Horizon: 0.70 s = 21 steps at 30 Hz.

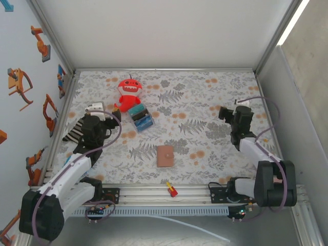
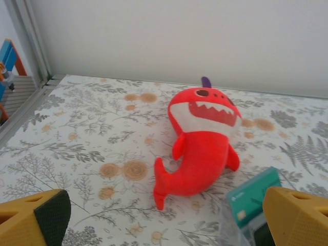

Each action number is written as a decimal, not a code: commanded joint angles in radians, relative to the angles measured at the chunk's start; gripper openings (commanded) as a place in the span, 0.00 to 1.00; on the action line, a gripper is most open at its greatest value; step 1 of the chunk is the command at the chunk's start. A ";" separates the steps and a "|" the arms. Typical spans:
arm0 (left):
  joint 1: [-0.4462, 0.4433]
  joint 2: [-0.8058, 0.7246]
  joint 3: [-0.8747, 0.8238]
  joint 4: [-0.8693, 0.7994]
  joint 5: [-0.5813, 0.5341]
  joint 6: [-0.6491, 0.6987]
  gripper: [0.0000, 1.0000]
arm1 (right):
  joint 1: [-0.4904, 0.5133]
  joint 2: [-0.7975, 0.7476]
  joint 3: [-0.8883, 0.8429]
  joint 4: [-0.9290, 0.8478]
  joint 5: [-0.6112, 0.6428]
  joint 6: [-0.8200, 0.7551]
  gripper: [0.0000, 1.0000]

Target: Take the credit cards out of the card holder

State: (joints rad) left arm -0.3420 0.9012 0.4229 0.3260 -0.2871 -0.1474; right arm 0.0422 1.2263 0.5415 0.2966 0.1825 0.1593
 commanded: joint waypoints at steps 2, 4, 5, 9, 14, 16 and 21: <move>-0.106 -0.060 -0.014 -0.155 -0.110 -0.027 0.97 | 0.085 -0.062 0.067 -0.267 0.112 0.039 0.99; -0.169 -0.086 -0.026 -0.192 -0.154 -0.028 0.97 | 0.142 -0.099 0.092 -0.353 0.164 0.065 0.99; -0.192 -0.099 -0.031 -0.201 -0.175 -0.032 0.97 | 0.166 -0.114 0.101 -0.389 0.184 0.082 0.99; -0.268 -0.142 -0.054 -0.220 -0.214 -0.053 0.97 | 0.293 -0.175 0.135 -0.548 0.234 0.179 0.99; -0.329 -0.173 -0.069 -0.220 -0.240 -0.095 0.97 | 0.443 -0.206 0.168 -0.729 0.247 0.338 1.00; -0.340 -0.184 -0.079 -0.216 -0.223 -0.122 0.97 | 0.525 -0.208 0.163 -0.772 0.252 0.403 1.00; -0.346 -0.217 -0.098 -0.256 -0.157 -0.221 0.97 | 0.701 -0.159 0.168 -0.824 0.244 0.549 0.99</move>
State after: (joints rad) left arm -0.6823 0.7113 0.3450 0.0986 -0.4751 -0.2810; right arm 0.6872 1.0409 0.6857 -0.4385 0.4103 0.5655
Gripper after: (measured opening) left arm 0.970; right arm 0.991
